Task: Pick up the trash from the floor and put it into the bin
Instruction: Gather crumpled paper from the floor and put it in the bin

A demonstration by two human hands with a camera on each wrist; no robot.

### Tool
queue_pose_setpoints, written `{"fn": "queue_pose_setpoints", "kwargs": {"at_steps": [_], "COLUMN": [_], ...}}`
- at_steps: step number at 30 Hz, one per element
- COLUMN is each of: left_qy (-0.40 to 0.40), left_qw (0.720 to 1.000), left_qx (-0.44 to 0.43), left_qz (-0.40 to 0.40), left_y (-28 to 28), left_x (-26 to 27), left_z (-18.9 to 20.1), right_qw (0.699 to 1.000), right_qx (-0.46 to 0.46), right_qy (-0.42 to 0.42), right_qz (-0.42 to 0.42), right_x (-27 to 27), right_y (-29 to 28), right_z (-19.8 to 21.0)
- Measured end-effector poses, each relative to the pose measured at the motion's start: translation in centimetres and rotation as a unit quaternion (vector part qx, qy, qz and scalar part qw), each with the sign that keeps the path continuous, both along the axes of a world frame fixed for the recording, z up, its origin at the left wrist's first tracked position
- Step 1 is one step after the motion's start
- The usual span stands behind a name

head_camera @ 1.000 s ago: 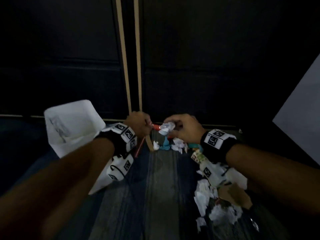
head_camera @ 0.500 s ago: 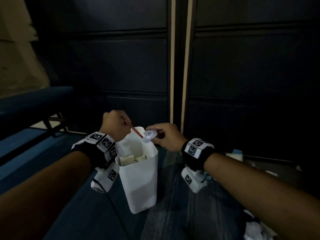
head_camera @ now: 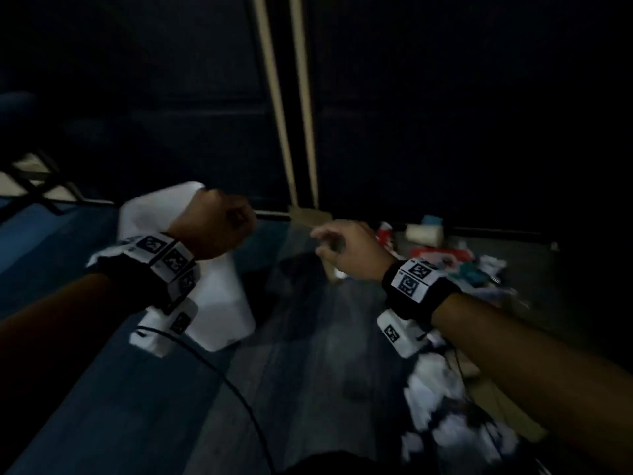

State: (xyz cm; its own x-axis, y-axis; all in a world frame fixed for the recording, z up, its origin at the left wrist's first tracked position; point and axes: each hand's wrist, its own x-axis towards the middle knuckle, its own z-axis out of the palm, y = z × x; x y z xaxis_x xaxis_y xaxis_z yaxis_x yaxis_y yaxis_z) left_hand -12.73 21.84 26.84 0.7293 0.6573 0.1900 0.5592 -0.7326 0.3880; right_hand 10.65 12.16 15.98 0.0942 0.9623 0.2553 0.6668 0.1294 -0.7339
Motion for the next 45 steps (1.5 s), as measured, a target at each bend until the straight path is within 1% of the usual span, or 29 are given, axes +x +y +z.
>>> {"fn": "queue_pose_setpoints", "kwargs": {"at_steps": [1, 2, 3, 5, 7, 9, 11, 13, 16, 18, 19, 21, 23, 26, 28, 30, 32, 34, 37, 41, 45], "left_qy": [0.015, 0.022, 0.033, 0.064, 0.090, 0.120, 0.136, 0.146, 0.168, 0.201, 0.221, 0.243, 0.243, 0.237, 0.240, 0.236, 0.211, 0.166, 0.108, 0.009, -0.095], "left_qw": [0.999, 0.997, 0.994, 0.990, 0.983, 0.970, 0.951, 0.932, 0.912, 0.905, 0.904, 0.907, 0.912, 0.908, 0.911, 0.923, 0.936, 0.944, 0.953, 0.961, 0.965], "left_qx": [-0.027, -0.068, -0.092, -0.102, -0.118, -0.151, -0.215, -0.269, -0.306, -0.303, -0.294, -0.272, -0.260, -0.294, -0.281, -0.251, -0.232, -0.250, -0.262, -0.261, -0.242], "left_qz": [-0.026, -0.033, -0.038, -0.072, -0.110, -0.146, -0.175, -0.195, -0.216, -0.220, -0.218, -0.211, -0.203, -0.180, -0.181, -0.171, -0.160, -0.137, -0.110, -0.090, -0.026], "left_y": [-0.8, -1.5, -2.1, -3.9, -6.2, -8.7, -11.2, -13.4, -16.0, -17.3, -17.8, -18.7, -19.4, -20.3, -20.7, -21.1, -21.4, -21.5, -21.5, -21.0, -18.4], "left_x": [1.4, 2.8, 4.1, 6.6, 8.4, 9.9, 11.4, 12.8, 14.7, 15.6, 15.8, 16.0, 16.0, 15.8, 15.7, 15.9, 16.1, 15.9, 15.6, 14.8, 13.6], "left_z": [-1.3, -3.0, -5.0, -8.6, -12.1, -15.2, -17.9, -20.6, -23.5, -24.6, -25.2, -26.5, -28.0, -30.4, -32.0, -32.8, -32.7, -32.4, -31.5, -29.0, -25.8], "right_qw": [1.000, 0.999, 0.996, 0.988, 0.978, 0.969, 0.959, 0.951, 0.938, 0.933, 0.935, 0.940, 0.946, 0.953, 0.953, 0.951, 0.949, 0.944, 0.944, 0.946, 0.947], "right_qx": [-0.018, -0.045, -0.073, -0.132, -0.182, -0.220, -0.251, -0.286, -0.339, -0.347, -0.336, -0.308, -0.295, -0.289, -0.286, -0.279, -0.270, -0.268, -0.234, -0.168, -0.146], "right_qy": [0.001, 0.001, -0.005, -0.016, -0.004, 0.014, 0.015, 0.012, 0.001, 0.020, 0.050, 0.093, 0.110, 0.084, 0.089, 0.114, 0.135, 0.158, 0.191, 0.218, 0.232], "right_qz": [-0.012, -0.028, -0.044, -0.076, -0.099, -0.116, -0.132, -0.119, -0.068, -0.091, -0.106, -0.115, -0.084, -0.041, -0.040, -0.064, -0.089, -0.107, -0.130, -0.171, -0.170], "right_x": [2.0, 3.8, 5.6, 8.9, 11.2, 12.4, 12.8, 12.8, 12.3, 11.5, 10.8, 9.8, 9.1, 8.4, 8.2, 8.1, 8.1, 8.4, 9.0, 9.5, 10.2], "right_y": [-2.3, -4.8, -7.4, -12.6, -17.5, -21.6, -25.0, -27.6, -29.7, -30.3, -30.7, -31.0, -31.3, -31.3, -31.5, -31.8, -31.8, -31.6, -31.4, -30.6, -27.7], "right_z": [-1.3, -2.4, -3.7, -6.8, -9.5, -11.2, -12.1, -12.8, -13.9, -14.1, -14.4, -15.1, -16.1, -17.2, -18.3, -18.9, -19.0, -18.4, -17.1, -15.7, -13.9]}}
